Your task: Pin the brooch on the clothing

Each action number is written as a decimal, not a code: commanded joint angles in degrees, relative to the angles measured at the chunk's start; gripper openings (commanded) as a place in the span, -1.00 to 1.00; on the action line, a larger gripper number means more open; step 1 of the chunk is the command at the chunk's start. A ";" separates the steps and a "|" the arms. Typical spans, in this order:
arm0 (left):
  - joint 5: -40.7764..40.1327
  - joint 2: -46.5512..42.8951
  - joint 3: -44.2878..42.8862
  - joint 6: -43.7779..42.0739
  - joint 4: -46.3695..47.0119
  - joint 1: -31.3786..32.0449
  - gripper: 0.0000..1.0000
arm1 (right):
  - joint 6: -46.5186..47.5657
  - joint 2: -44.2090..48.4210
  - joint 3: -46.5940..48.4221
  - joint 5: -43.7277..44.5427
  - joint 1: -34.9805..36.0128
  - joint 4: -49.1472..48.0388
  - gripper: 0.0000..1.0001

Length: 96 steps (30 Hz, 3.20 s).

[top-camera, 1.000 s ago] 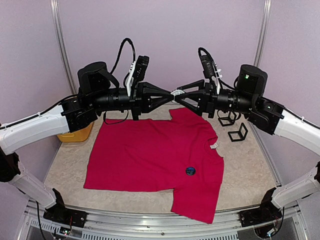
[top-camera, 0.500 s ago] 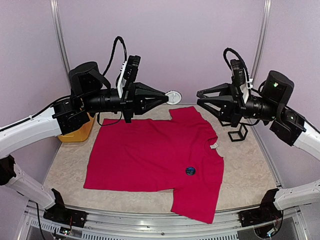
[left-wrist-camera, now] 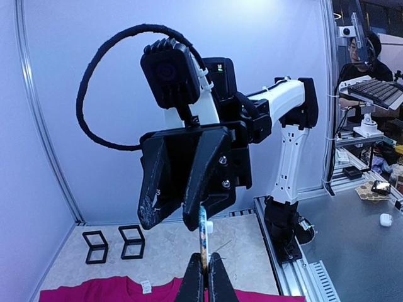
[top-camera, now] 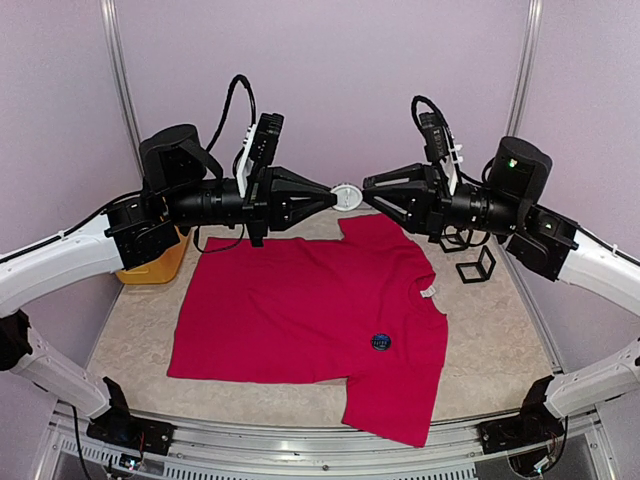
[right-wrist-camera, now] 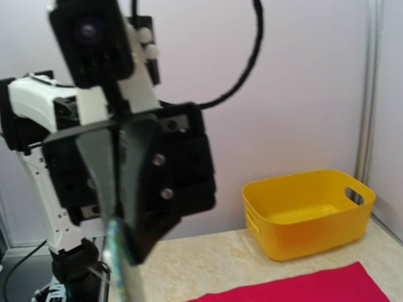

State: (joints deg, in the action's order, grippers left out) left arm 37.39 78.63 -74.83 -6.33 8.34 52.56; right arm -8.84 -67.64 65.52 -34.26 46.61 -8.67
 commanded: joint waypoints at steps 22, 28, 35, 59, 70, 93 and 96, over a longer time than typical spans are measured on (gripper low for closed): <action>-2.48 -0.65 0.91 0.29 1.60 0.40 -1.00 | 3.82 -0.36 2.41 -4.60 0.64 1.90 -0.26; -1.70 -0.26 0.58 0.29 0.96 0.53 -1.00 | 2.47 -1.55 2.51 -5.45 0.67 -0.66 -0.57; -1.32 0.17 0.31 0.26 0.23 0.53 -1.00 | 0.94 -2.68 2.14 -5.36 0.67 -1.37 -0.62; -29.01 7.07 20.47 33.50 -2.16 -19.09 0.24 | -8.92 -5.90 -14.72 13.76 -10.27 4.72 -1.00; -33.94 7.78 43.73 45.43 3.64 -26.64 0.18 | -15.91 -11.64 -26.07 15.29 -16.40 -1.92 -1.00; -20.53 34.52 3.58 -22.26 -13.30 1.11 0.51 | -13.33 -12.44 -22.54 10.80 -18.95 0.67 -1.00; -20.30 39.27 -0.01 -25.08 -14.45 1.84 0.52 | -13.00 -12.92 -22.54 10.44 -18.93 0.97 -1.00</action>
State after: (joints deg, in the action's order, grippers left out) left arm 12.64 113.67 -70.50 -20.34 1.67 53.10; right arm -23.14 -79.79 41.43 -23.20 28.10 -8.40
